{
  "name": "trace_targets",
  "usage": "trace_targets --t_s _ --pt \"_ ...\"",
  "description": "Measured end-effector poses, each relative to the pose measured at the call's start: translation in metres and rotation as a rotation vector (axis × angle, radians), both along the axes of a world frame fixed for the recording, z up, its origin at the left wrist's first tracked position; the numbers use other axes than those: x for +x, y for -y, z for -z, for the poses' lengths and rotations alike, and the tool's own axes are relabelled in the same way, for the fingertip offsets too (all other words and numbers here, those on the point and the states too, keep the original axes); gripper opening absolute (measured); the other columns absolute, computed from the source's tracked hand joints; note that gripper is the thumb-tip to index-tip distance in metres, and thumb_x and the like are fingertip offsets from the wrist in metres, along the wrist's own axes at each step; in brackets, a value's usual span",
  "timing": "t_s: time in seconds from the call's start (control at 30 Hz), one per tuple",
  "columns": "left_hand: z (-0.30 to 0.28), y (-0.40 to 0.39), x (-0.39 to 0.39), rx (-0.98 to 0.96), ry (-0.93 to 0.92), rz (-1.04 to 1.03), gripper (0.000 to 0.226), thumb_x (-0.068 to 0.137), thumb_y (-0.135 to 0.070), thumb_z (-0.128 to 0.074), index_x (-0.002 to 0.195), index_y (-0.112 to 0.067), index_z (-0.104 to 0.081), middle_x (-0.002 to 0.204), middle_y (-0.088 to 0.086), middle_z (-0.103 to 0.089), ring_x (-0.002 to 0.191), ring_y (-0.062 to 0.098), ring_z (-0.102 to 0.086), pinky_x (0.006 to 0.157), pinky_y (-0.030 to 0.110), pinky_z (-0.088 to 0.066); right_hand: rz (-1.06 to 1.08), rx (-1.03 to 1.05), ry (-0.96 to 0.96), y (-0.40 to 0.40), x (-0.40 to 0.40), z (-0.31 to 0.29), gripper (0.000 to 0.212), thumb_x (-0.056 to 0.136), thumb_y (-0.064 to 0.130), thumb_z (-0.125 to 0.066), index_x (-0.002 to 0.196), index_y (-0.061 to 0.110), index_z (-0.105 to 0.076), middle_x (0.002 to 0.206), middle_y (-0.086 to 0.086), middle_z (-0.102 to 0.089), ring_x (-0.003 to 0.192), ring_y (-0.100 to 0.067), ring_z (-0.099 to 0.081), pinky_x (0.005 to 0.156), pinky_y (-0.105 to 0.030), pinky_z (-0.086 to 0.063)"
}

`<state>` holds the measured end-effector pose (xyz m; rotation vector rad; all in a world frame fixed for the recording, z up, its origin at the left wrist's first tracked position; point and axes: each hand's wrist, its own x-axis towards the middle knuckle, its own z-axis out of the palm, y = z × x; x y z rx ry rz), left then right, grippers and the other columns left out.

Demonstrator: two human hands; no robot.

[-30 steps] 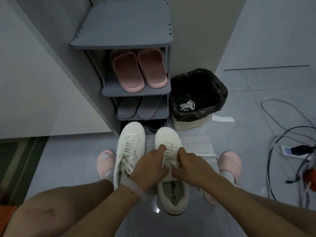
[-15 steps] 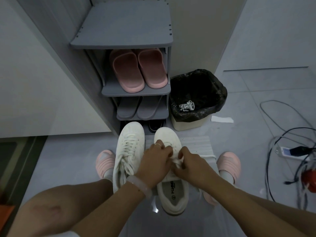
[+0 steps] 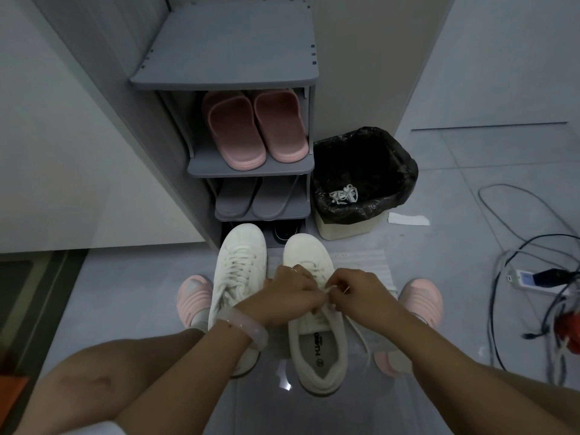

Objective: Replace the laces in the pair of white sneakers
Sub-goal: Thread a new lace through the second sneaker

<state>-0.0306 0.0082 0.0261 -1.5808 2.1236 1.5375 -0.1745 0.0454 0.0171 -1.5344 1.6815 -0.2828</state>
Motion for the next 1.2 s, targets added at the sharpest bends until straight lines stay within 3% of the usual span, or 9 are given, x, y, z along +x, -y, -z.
trace_targets --t_s 0.1,0.2,0.37,0.57,0.7,0.83,0.93,1.07,1.2 --pt "-0.01 0.0 0.0 0.104 -0.339 -0.201 0.028 0.066 -0.028 -0.054 0.072 -0.003 -0.066 0.093 0.002 -0.057 0.094 0.011 -0.052 0.086 0.026 -0.039 0.212 0.131 0.347 0.001 0.005 -0.006 0.024 0.089 0.01 -0.048 0.078 0.017 -0.068 0.077 -0.002 -0.068 0.072 -0.012 -0.064 0.068 -0.024 -0.052" --pt "-0.012 0.001 0.003 0.106 -0.348 -0.099 0.029 0.088 -0.017 -0.052 0.066 -0.03 -0.067 0.091 -0.011 -0.066 0.09 -0.001 -0.058 0.082 0.009 -0.041 0.538 0.205 0.902 0.005 0.006 -0.013 0.022 0.092 0.011 -0.048 0.092 0.011 -0.07 0.084 -0.005 -0.072 0.071 -0.01 -0.068 0.059 -0.02 -0.052" --pt "-0.009 0.0 0.003 -0.009 -0.342 -0.078 0.027 0.089 -0.01 -0.053 0.078 -0.03 -0.067 0.094 -0.004 -0.065 0.096 0.012 -0.058 0.091 0.027 -0.043 0.535 0.115 1.01 0.009 0.003 -0.02 0.034 0.096 0.021 -0.046 0.074 0.013 -0.07 0.078 -0.002 -0.069 0.063 -0.008 -0.062 0.053 -0.018 -0.048" --pt "-0.049 0.038 0.035 0.003 -0.583 -0.725 0.037 0.094 -0.008 -0.039 0.062 -0.008 -0.058 0.04 -0.006 -0.048 0.04 0.008 -0.045 0.05 0.019 -0.038 0.89 0.009 1.311 0.028 -0.025 -0.038 0.035 0.1 0.024 -0.037 0.073 0.01 -0.056 0.074 -0.002 -0.07 0.062 -0.009 -0.066 0.057 -0.02 -0.055" --pt "-0.071 0.04 0.091 -0.279 -0.054 -0.411 0.034 0.092 -0.027 -0.046 0.065 -0.012 -0.059 0.04 -0.003 -0.053 0.033 0.005 -0.043 0.033 0.015 -0.032 1.042 -0.159 1.404 0.039 -0.052 -0.056 0.031 0.1 0.028 -0.034 0.078 0.014 -0.051 0.051 0.002 -0.056 0.039 -0.005 -0.044 0.041 -0.013 -0.038" --pt "-0.067 0.033 0.109 0.094 0.341 -0.021 0.027 0.095 -0.024 -0.046 0.077 -0.013 -0.062 0.061 0.002 -0.068 0.042 0.013 -0.057 0.045 0.022 -0.046 1.133 -0.313 1.387 0.04 -0.075 -0.07 0.036 0.102 0.035 -0.027 0.082 0.015 -0.049 0.048 0.005 -0.046 0.036 -0.005 -0.033 0.036 -0.014 -0.028" --pt "-0.056 0.03 0.102 0.091 0.303 0.076 0.025 0.096 -0.021 -0.045 0.082 -0.016 -0.065 0.079 0.002 -0.069 0.054 0.011 -0.06 0.051 0.019 -0.05 1.167 -0.396 1.254 0.038 -0.084 -0.077 0.037 0.102 0.033 -0.026 0.085 0.016 -0.053 0.046 0.008 -0.045 0.036 -0.004 -0.031 0.038 -0.014 -0.027" --pt "-0.053 0.035 0.09 -0.343 0.281 0.153 0.021 0.095 -0.023 -0.048 0.104 -0.024 -0.067 0.096 -0.012 -0.061 0.072 -0.004 -0.052 0.064 0.005 -0.038 0.989 -0.394 1.104 0.036 -0.074 -0.08 0.028 0.101 0.02 -0.035 0.094 0.011 -0.061 0.056 0.006 -0.055 0.048 -0.003 -0.047 0.048 -0.015 -0.041" --pt "-0.052 0.022 0.052 -0.464 -0.098 -0.032 0.021 0.094 -0.02 -0.051 0.109 -0.023 -0.064 0.102 -0.012 -0.062 0.082 -0.012 -0.053 0.073 0.0 -0.037 0.708 -0.207 1.26 0.028 -0.034 -0.074 0.025 0.099 0.016 -0.037 0.105 0.008 -0.06 0.072 -0.002 -0.07 0.066 -0.008 -0.065 0.062 -0.016 -0.053"
